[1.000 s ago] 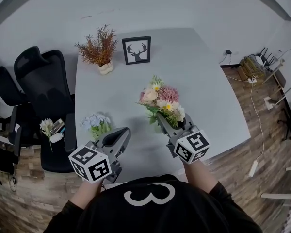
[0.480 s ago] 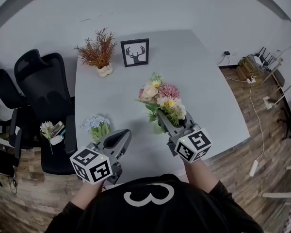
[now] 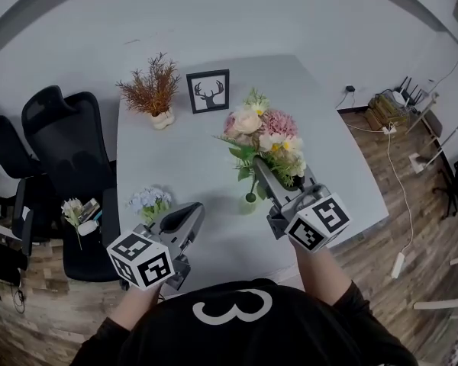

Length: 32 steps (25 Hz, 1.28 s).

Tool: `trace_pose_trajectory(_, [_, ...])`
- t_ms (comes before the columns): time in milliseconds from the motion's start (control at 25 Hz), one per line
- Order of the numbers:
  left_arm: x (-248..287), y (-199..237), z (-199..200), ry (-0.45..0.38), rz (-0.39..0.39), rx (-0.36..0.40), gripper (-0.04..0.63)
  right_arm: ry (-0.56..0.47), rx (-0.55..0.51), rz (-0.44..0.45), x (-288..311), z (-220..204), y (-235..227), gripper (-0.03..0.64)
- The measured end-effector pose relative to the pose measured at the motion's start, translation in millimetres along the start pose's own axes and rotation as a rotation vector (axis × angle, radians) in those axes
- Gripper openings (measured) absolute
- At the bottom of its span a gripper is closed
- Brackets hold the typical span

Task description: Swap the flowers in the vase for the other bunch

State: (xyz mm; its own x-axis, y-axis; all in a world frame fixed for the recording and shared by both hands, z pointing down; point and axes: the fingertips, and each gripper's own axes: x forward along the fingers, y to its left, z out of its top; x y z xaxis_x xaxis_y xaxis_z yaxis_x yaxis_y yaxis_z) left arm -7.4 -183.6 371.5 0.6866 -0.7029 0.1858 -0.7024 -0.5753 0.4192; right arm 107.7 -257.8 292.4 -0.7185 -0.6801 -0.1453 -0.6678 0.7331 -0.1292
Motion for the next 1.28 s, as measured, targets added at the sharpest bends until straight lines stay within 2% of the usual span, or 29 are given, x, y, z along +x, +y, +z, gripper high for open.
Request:
trace_pose_trajectory(280, [2.4,-11.0,10.7,-0.026,-0.027,0.012,0.011,-0.061,-0.017,0.005,-9.6,47.3,0.1,0.12])
trace_pose_trajectory(560, [7.7,-16.6,10.2,-0.034,-0.044,0.015,0.011,-0.024,-0.056,-0.067,-28.5,56.8,-19.8,0.121])
trace_pose_trajectory(800, [12.2,-7.5,9.0,-0.038,-0.039,-0.004,0.011,0.109,-0.034,-0.148,-46.1,18.6,-54.6,0.121])
trace_pose_trajectory(1000, [17.6,-2.1,-0.2,-0.033,-0.039,-0.035,0.011,0.222,0.076,-0.208,-58.4,-29.9,-82.2,0.117])
trace_pose_trajectory(1280, [24.9,-4.5,-12.9,-0.01,-0.04,-0.06,0.011,0.408,0.102,-0.266,-76.9,-88.7,-104.3,0.107])
